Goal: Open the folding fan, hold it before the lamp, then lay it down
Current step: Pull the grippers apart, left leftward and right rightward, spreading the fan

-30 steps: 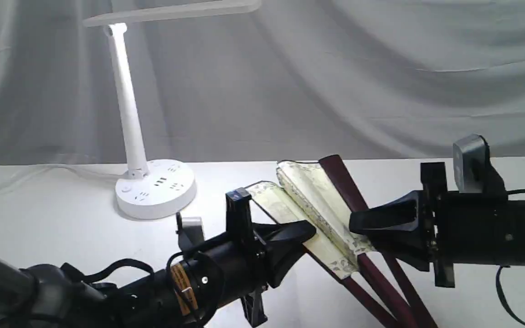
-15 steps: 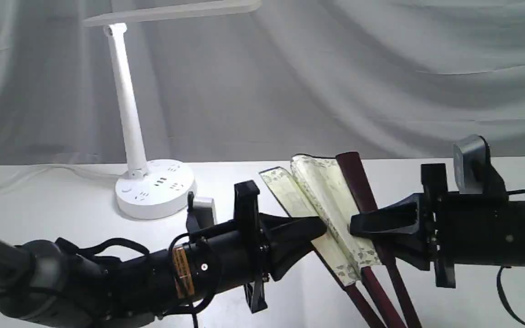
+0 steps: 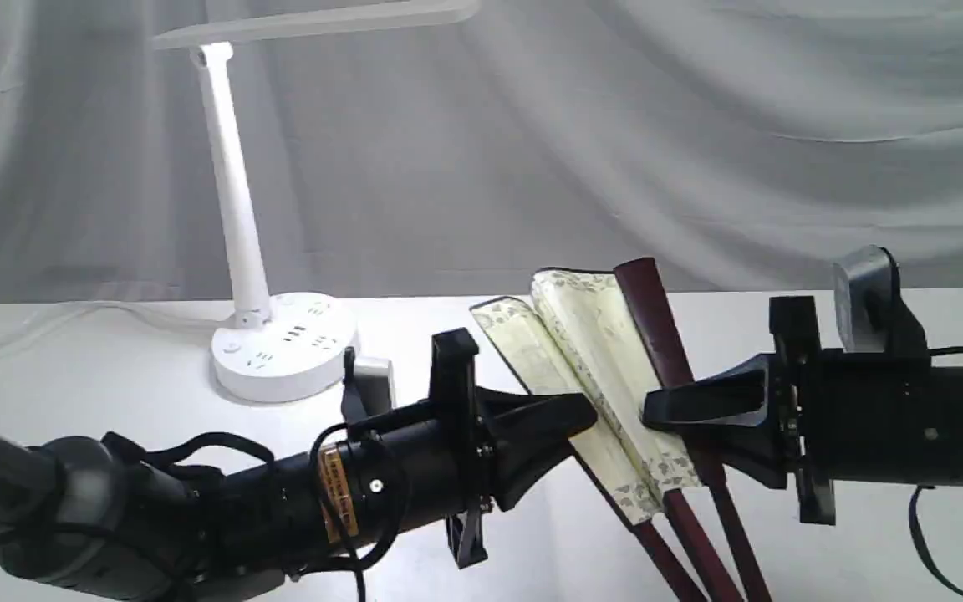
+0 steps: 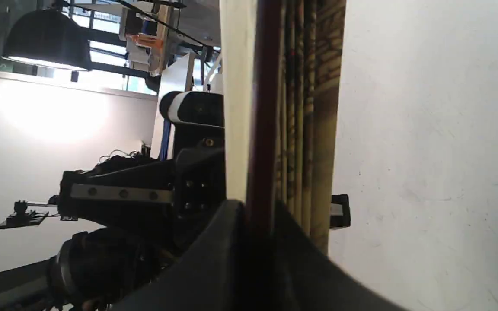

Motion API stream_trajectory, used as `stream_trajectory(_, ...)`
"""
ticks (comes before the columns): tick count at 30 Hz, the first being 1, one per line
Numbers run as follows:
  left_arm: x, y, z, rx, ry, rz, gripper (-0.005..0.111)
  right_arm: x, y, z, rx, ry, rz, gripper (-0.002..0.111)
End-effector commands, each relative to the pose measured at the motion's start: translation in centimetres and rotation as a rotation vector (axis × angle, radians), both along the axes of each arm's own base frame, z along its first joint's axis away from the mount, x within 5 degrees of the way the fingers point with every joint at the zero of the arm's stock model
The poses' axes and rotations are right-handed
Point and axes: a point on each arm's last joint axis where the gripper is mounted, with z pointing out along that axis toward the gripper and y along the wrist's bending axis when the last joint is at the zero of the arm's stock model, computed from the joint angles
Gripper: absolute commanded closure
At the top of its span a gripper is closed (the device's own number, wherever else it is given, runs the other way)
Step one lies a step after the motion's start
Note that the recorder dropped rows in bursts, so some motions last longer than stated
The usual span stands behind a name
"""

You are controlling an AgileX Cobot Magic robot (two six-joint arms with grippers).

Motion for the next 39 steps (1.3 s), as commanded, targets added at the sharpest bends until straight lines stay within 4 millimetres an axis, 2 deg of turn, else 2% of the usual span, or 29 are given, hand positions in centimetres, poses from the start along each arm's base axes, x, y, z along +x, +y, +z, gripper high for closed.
stream_trajectory(1, 0.2, 0.0, 0.6, -0.057, 0.002, 0.022, 0.107, 0.3, -0.2, 0.2, -0.014, -0.033, -0.045, 0.108)
stream_trajectory(14, 1.3, 0.5, 0.9, -0.115, 0.029, 0.150, 0.107, 1.1, -0.9, 0.0, -0.037, -0.015, -0.170, 0.108)
stream_trajectory(28, 2.4, 1.4, 1.2, -0.178, 0.058, 0.296, 0.107, 1.4, -1.5, -0.5, -0.099, 0.008, -0.228, 0.108)
stream_trajectory(35, 2.8, 1.7, 1.3, -0.181, 0.034, 0.359, 0.107, 1.3, -3.9, -0.2, -0.064, -0.002, -0.281, 0.108)
stream_trajectory(39, 3.1, 2.0, 1.4, -0.188, 0.025, 0.410, 0.107, 1.1, -4.5, 0.0, -0.036, -0.014, -0.284, 0.108)
